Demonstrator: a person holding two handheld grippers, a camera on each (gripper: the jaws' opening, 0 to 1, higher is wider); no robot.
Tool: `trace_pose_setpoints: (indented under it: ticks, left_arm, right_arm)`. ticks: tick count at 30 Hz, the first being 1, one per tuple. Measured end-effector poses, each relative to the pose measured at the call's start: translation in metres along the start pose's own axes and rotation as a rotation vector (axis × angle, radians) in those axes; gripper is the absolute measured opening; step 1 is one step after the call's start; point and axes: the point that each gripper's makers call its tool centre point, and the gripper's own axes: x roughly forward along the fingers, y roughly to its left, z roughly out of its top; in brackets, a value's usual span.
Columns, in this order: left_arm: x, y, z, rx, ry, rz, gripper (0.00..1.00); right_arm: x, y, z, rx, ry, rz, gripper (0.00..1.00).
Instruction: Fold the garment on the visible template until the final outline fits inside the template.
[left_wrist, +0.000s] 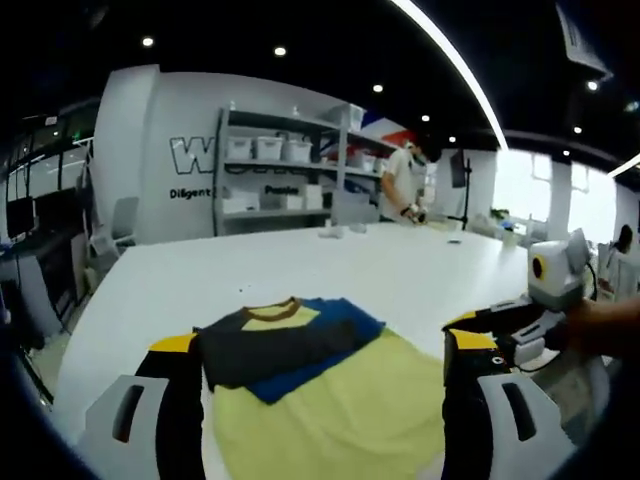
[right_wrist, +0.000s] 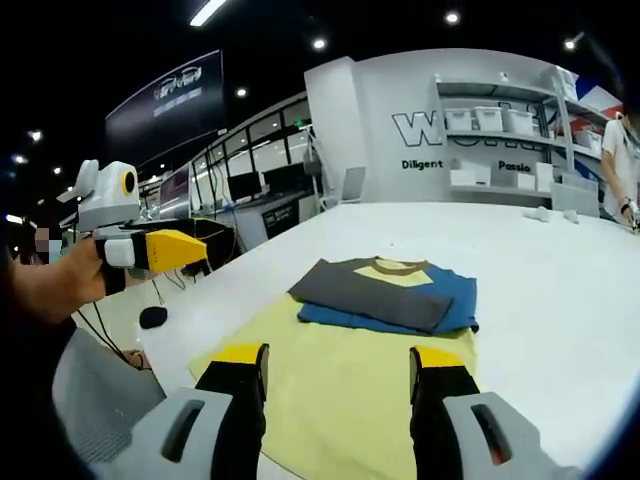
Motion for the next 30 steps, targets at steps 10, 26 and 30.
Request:
trace_pose_setpoints:
  ticks: [10,26,30]
  left_arm:
    - [-0.016,0.002,-0.005,-0.017,0.0,0.004,0.95]
    - [-0.037,0.013,-0.023,-0.064,0.033,0.024,0.95]
    - [-0.04,0.013,-0.024,-0.068,0.033,0.024,0.95]
  right_arm:
    - [0.001,-0.001,0.001,-0.009,-0.008,-0.014,0.7]
    - [0.001,-0.011,-0.002,0.016,0.003,-0.063,0.99]
    - [0.0,-0.012,-0.002,0.017,0.003,-0.066,0.99]
